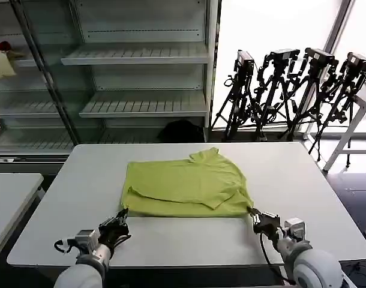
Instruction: Fold and organize the clothes.
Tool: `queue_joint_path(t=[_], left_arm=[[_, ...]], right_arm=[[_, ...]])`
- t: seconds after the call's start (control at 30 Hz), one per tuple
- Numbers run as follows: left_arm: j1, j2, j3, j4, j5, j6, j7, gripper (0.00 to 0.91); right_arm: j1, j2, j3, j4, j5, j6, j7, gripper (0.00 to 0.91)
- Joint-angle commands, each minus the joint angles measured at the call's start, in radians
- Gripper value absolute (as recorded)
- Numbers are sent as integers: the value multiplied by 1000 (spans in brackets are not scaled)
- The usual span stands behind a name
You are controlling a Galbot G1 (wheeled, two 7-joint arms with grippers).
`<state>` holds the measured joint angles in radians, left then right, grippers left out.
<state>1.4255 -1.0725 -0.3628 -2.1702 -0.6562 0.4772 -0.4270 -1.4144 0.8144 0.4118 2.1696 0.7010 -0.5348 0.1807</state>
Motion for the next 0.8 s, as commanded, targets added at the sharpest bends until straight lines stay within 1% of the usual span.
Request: queue_joint_path(t=[0.03, 0.1, 0.13, 0.2, 0.3, 0.4, 0.5, 0.57, 0.6, 0.8], left_arm=[[309, -28, -11, -223, 131, -40, -162, 0], [355, -31, -15, -236, 146, -53, -172, 0], [398, -36, -15, -254, 166, -63, -175, 0], [434, -42, -20, -260, 182, -79, -174, 10], [472, -50, -23, -250, 200, -98, -199, 0], [508, -45, -18, -242, 213, -122, -201, 10], [514, -48, -10, -240, 218, -124, -200, 10], [515, -50, -5, -238, 226, -126, -197, 20], [515, -52, -1, -235, 232, -128, -199, 10], [527, -58, 6, -237, 254, -142, -211, 20]], right_arm=[[-221, -40, 67, 155, 1, -19, 20, 0], [-250, -49, 94, 165, 3, -17, 18, 0], [-282, -54, 114, 170, 3, -9, 14, 0], [-338, -58, 131, 174, -9, 12, 10, 0], [-397, -61, 143, 169, -27, 37, 10, 0], [-408, -57, 146, 165, -28, 41, 13, 0], [-425, -44, 139, 178, -31, 42, 18, 0], [-429, -36, 130, 185, -48, 45, 18, 0], [-432, -32, 128, 187, -52, 46, 16, 0], [-453, -23, 132, 192, -62, 51, 19, 0]])
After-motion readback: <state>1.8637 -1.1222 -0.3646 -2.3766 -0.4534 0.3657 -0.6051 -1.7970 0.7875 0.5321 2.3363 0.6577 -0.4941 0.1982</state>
